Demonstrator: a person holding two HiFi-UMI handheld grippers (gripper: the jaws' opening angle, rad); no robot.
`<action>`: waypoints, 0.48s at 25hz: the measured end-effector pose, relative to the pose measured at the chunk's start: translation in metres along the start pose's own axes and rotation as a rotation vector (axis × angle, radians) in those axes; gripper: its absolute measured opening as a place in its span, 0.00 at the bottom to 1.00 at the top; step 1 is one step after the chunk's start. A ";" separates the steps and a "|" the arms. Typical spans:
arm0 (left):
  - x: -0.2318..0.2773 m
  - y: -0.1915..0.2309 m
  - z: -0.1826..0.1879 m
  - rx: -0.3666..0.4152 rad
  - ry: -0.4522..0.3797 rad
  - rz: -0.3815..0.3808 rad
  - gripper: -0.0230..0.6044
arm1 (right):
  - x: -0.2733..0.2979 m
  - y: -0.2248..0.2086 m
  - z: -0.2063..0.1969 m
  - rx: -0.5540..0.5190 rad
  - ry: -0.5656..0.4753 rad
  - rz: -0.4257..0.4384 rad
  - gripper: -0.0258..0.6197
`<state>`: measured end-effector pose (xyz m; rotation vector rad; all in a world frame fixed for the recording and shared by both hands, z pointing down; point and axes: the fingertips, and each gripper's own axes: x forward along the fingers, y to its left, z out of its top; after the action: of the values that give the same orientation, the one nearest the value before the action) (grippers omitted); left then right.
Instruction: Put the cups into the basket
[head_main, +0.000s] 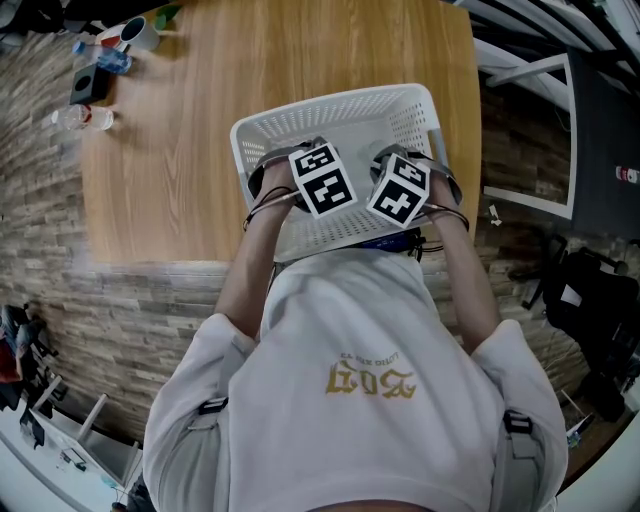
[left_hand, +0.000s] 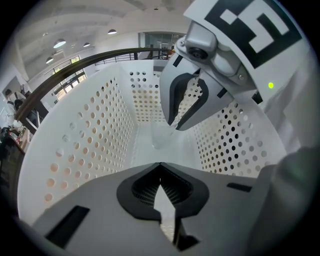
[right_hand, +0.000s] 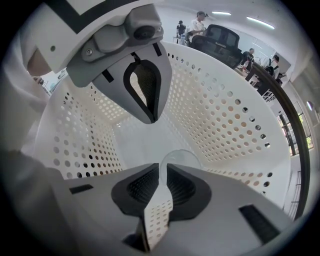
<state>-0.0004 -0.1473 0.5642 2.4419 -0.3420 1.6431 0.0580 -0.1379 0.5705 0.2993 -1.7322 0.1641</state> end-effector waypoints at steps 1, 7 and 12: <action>0.000 0.000 -0.001 -0.001 0.001 0.000 0.05 | -0.001 0.000 0.001 0.002 -0.005 0.000 0.11; -0.005 -0.001 -0.002 -0.010 -0.002 0.010 0.05 | -0.007 -0.001 0.005 0.013 -0.032 -0.006 0.11; -0.009 -0.001 0.003 -0.009 -0.010 0.017 0.05 | -0.011 0.001 0.005 0.024 -0.053 -0.006 0.11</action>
<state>-0.0007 -0.1466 0.5552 2.4479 -0.3717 1.6323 0.0553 -0.1372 0.5587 0.3287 -1.7827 0.1745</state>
